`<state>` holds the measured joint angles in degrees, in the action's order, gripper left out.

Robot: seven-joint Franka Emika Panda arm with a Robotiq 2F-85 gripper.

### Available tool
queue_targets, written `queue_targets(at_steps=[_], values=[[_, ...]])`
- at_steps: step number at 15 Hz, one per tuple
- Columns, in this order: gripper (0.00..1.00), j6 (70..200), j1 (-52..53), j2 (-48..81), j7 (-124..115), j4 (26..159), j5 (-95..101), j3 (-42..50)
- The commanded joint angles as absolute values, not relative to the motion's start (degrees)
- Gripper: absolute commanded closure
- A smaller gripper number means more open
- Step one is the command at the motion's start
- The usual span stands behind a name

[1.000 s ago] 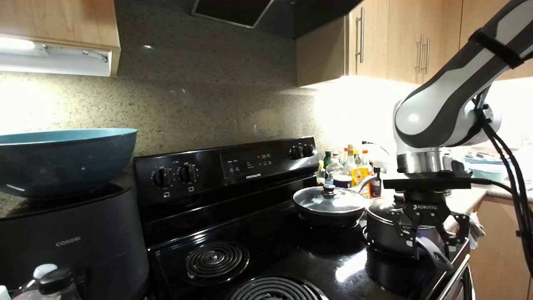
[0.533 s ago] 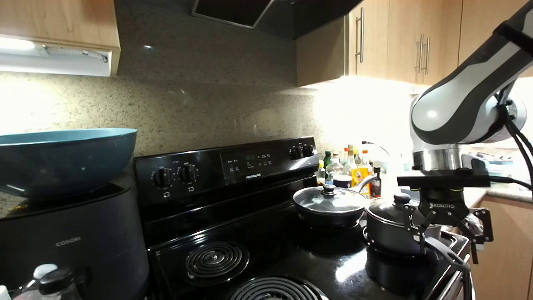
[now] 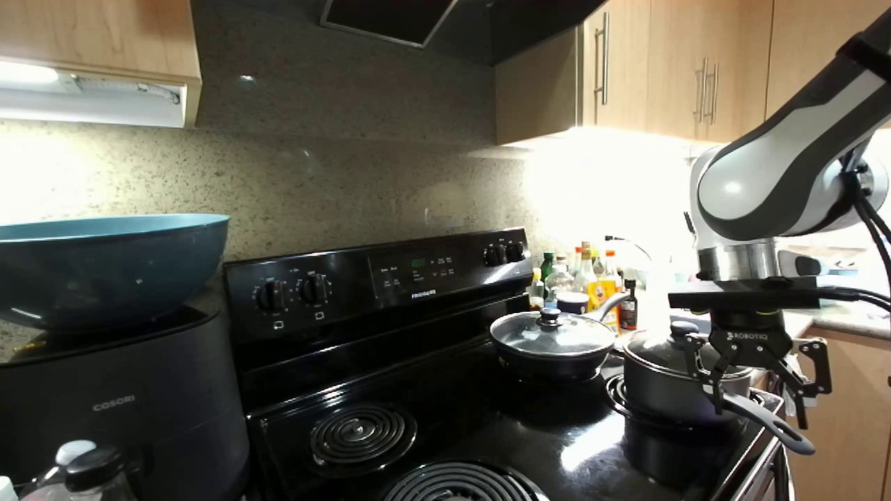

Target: Rotate the pot at the front of the stove to the right

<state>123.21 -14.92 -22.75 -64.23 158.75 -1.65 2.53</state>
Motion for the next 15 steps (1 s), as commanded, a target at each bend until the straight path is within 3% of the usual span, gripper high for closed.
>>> queue_targets(at_steps=[1, 3, 10, 13, 14, 15], values=[[0.35, 123.11, -15.47, -24.53, -66.53, 159.56, 0.87, 1.52], [0.32, 123.3, -14.69, -24.73, -64.65, 159.56, 0.71, 1.67], [0.79, 125.56, -9.96, -21.28, -53.3, 155.92, 0.55, 1.05], [0.88, 122.35, -9.33, -19.79, -49.48, 153.89, 1.28, 0.35], [0.39, 122.14, -9.31, -19.01, -48.88, 153.45, 0.78, 0.47], [0.4, 121.79, -9.38, -18.27, -48.83, 152.93, 0.66, 0.42]])
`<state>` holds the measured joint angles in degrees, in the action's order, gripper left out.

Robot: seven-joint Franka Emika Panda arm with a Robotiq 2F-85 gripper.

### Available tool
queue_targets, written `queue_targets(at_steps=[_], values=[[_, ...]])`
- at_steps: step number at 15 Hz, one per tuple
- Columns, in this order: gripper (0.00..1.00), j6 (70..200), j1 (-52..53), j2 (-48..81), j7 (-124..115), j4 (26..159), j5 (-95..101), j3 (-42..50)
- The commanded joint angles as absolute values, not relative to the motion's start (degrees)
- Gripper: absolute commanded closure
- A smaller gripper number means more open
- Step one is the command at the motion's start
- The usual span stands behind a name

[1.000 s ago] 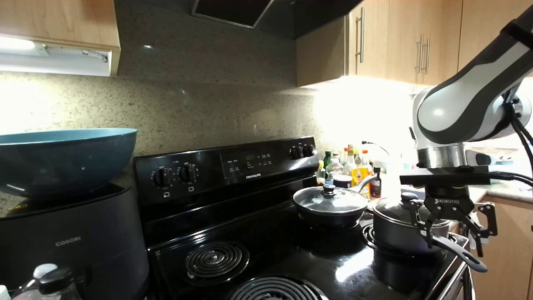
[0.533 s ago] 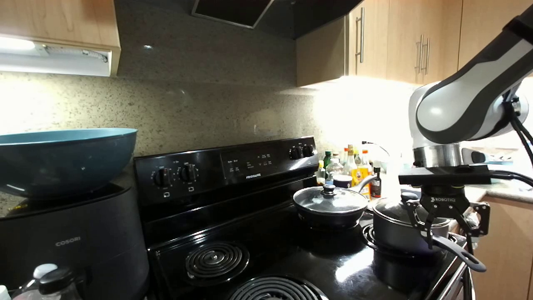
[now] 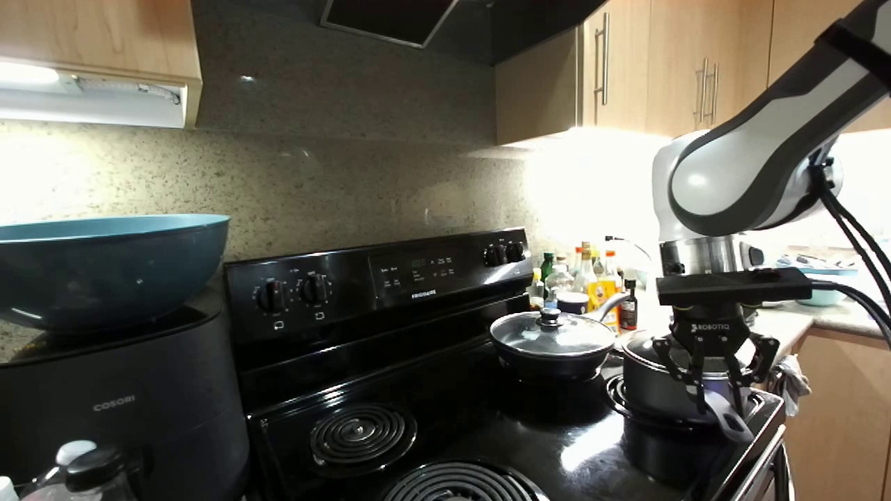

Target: Rotate the pot at the front of the stove to the right

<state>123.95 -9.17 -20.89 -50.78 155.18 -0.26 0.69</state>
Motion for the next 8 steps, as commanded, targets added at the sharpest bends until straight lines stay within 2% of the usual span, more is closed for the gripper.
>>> queue_targets(at_steps=[1, 6, 8], values=[[0.37, 121.97, -9.15, -17.67, -48.3, 152.64, 0.05, 0.62], [0.05, 123.61, -8.91, -14.79, -47.79, 150.8, -1.39, 1.47], [0.0, 124.56, -9.06, -13.75, -47.51, 150.22, -1.98, 2.21]])
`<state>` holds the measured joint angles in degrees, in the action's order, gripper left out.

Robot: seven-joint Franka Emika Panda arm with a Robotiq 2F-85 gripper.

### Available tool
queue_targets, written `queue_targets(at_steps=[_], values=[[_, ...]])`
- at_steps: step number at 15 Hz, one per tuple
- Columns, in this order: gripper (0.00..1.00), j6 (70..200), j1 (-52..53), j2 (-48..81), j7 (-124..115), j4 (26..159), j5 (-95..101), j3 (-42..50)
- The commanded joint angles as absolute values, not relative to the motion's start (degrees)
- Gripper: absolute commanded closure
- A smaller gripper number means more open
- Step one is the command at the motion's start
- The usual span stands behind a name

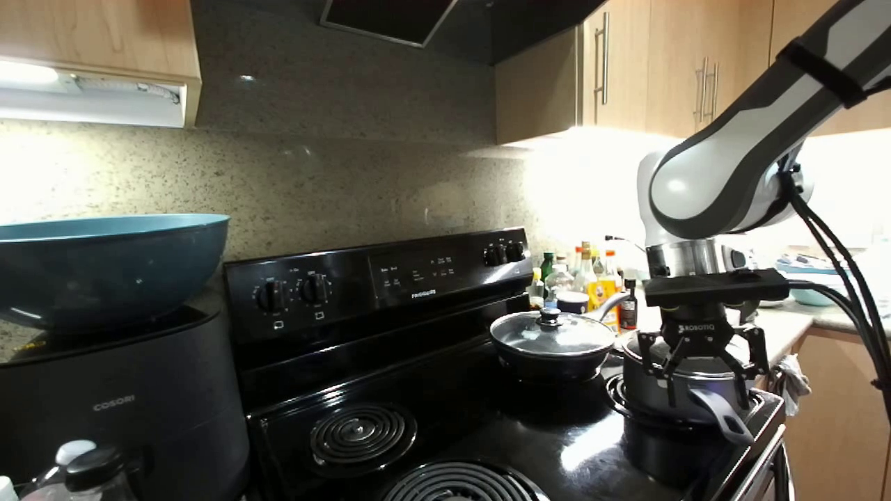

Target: Rotate the pot at the front of the stove to the right

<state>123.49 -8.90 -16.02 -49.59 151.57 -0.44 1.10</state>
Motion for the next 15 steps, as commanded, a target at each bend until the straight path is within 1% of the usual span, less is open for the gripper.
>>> queue_targets(at_steps=[1, 7, 8, 9, 10, 15], values=[[0.0, 124.92, -9.23, -12.88, -47.6, 149.76, -2.12, 2.64], [0.0, 125.63, -9.24, -8.81, -46.95, 148.18, -4.54, 5.36], [0.17, 125.92, -9.22, -8.08, -46.79, 147.87, -5.15, 5.69], [0.27, 126.23, -9.14, -7.58, -46.55, 147.66, -5.5, 5.89], [0.33, 126.64, -9.08, -7.32, -46.51, 147.57, -5.2, 5.9], [0.68, 128.07, -8.95, -7.5, -46.01, 147.9, -3.31, 5.72]])
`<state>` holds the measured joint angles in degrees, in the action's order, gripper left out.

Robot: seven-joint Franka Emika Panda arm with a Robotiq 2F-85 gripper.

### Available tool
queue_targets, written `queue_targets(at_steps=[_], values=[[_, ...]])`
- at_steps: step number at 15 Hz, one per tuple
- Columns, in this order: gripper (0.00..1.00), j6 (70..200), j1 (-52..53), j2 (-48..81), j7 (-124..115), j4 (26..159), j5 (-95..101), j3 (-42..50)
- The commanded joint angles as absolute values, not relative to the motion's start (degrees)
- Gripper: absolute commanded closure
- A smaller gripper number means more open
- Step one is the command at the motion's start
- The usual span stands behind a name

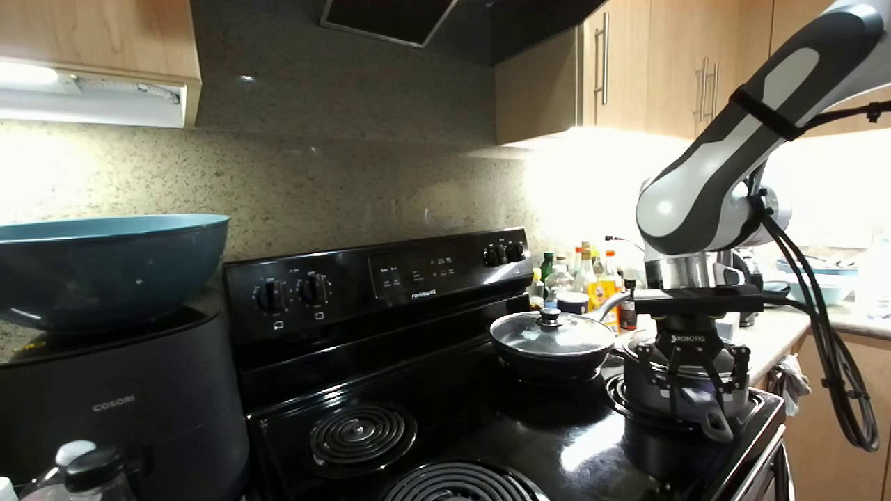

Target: Rotate the pot at the front of the stove to the right

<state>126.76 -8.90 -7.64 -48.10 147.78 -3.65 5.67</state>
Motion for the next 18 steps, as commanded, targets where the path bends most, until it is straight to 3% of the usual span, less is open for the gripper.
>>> queue_targets(at_steps=[1, 5, 13, 18], values=[[0.74, 128.08, -8.95, -7.87, -46.11, 148.16, -2.71, 5.56], [0.97, 126.97, -7.84, -9.91, -46.58, 149.55, 3.36, 3.52], [1.0, 123.56, -2.9, -9.72, -48.03, 148.51, 16.53, -3.18], [1.0, 122.66, -3.64, -9.08, -43.6, 149.57, 19.38, -1.5]])
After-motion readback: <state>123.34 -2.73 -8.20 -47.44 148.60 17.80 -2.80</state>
